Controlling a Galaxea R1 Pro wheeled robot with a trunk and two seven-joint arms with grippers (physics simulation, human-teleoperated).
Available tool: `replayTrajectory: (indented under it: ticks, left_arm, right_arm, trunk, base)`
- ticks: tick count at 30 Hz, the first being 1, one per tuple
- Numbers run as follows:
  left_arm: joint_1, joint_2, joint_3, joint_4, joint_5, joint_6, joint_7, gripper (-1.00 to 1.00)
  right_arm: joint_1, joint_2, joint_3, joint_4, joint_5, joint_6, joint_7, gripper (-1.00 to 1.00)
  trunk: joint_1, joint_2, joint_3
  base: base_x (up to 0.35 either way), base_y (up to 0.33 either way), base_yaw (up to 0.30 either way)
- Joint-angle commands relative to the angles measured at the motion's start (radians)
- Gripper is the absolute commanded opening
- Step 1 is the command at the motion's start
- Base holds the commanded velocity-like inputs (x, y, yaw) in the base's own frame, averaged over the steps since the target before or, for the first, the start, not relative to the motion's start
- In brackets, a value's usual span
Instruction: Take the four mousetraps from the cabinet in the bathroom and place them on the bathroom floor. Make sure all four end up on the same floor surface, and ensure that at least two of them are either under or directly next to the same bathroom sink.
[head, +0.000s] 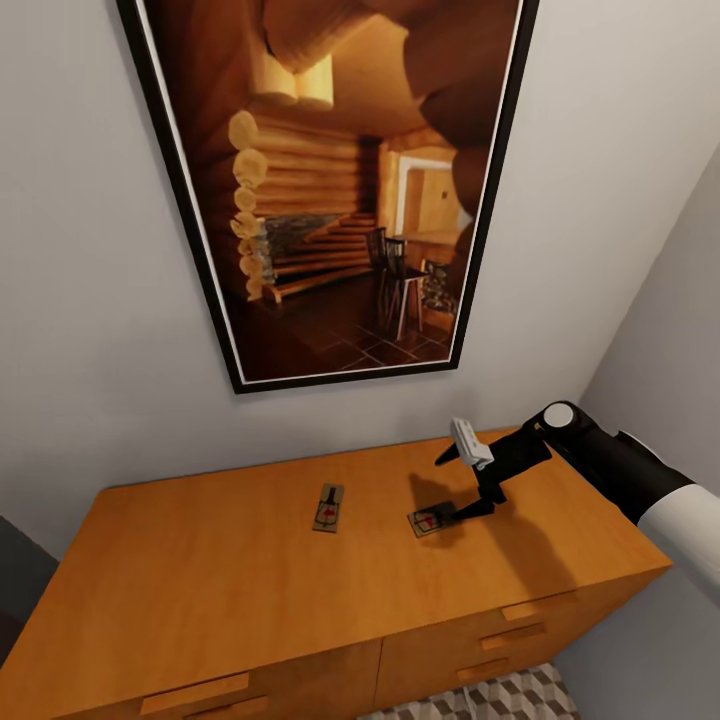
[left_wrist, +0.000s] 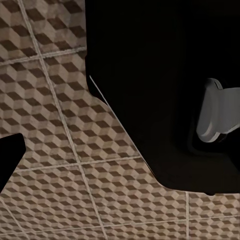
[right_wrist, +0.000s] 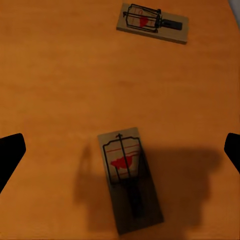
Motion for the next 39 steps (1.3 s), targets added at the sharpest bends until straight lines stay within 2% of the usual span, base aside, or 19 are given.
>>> replayTrajectory:
  ticks: [1, 21, 32, 39]
  left_arm:
    - [-0.001, -0.001, -0.009, 0.002, 0.007, -0.006, 0.002, 1.00]
    - [-0.001, -0.001, -0.009, 0.002, 0.008, -0.005, 0.002, 1.00]
    - [-0.001, -0.001, -0.009, 0.002, 0.008, -0.005, 0.002, 1.00]
    - [-0.001, -0.001, -0.009, 0.002, 0.008, -0.005, 0.002, 1.00]
  right_arm:
    - [-0.001, -0.001, 0.003, 0.004, -0.002, 0.001, 0.001, 1.00]
    - [-0.001, 0.000, 0.003, 0.039, -0.009, -0.021, 0.047, 1.00]
    - [-0.001, 0.001, 0.003, 0.040, -0.074, 0.003, 0.060, 1.00]
    - [-0.001, 0.001, 0.003, 0.041, -0.091, 0.051, 0.060, 1.00]
  trunk:
    - [0.001, -0.002, -0.002]
    - [0.001, -0.002, -0.003]
    - [0.001, -0.002, -0.003]
    - [0.001, -0.002, -0.003]
  base:
    - [0.000, 0.000, 0.000]
    - [0.000, 0.000, 0.000]
    - [0.000, 0.000, 0.000]
    - [0.000, 0.000, 0.000]
